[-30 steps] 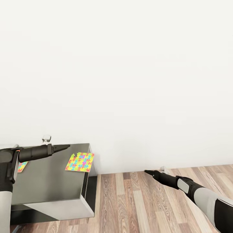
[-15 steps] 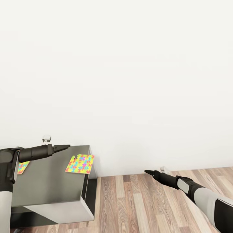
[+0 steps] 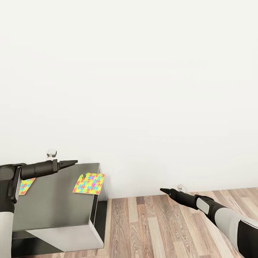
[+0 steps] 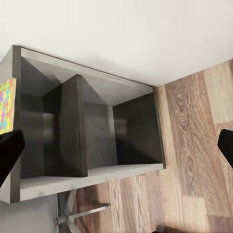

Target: Put all the toys in the child's room - the three board games (two on the bed and one on the table), the two jigsaw puzzles on the table, and the tennis ball on the table - inside the toy box on the table in the child's room.

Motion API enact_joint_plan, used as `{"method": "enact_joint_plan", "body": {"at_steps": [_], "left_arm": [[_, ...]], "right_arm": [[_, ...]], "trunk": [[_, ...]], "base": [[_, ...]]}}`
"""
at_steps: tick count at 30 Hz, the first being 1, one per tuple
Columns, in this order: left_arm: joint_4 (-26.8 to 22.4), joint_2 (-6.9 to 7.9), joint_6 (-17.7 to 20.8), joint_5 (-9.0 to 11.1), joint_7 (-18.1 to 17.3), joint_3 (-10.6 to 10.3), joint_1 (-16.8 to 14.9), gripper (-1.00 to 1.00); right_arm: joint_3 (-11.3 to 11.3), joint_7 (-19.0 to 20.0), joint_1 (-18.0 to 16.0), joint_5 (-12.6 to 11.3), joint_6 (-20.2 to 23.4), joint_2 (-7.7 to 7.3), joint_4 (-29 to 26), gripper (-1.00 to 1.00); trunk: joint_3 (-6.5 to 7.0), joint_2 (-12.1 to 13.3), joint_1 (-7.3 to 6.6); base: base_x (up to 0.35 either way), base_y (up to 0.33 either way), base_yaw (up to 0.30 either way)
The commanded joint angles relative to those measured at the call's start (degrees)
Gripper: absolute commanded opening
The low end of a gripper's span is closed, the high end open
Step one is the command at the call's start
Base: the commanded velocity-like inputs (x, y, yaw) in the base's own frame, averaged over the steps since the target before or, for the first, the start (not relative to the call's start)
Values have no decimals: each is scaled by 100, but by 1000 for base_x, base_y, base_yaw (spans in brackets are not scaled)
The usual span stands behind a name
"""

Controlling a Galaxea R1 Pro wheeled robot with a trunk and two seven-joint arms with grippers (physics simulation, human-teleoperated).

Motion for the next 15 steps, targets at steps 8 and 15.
{"method": "enact_joint_plan", "body": {"at_steps": [8, 15], "left_arm": [[-5, -2, 57, -58, -53, 7, -1, 100], [-5, 0, 57, 60, -53, 13, 30, 100]], "right_arm": [[33, 6, -5, -60, 47, -2, -5, 100], [34, 5, -5, -60, 47, 4, -5, 100]], "trunk": [[64, -11, 4], [131, -11, 4]], "base": [[0, 0, 0], [0, 0, 0]]}}
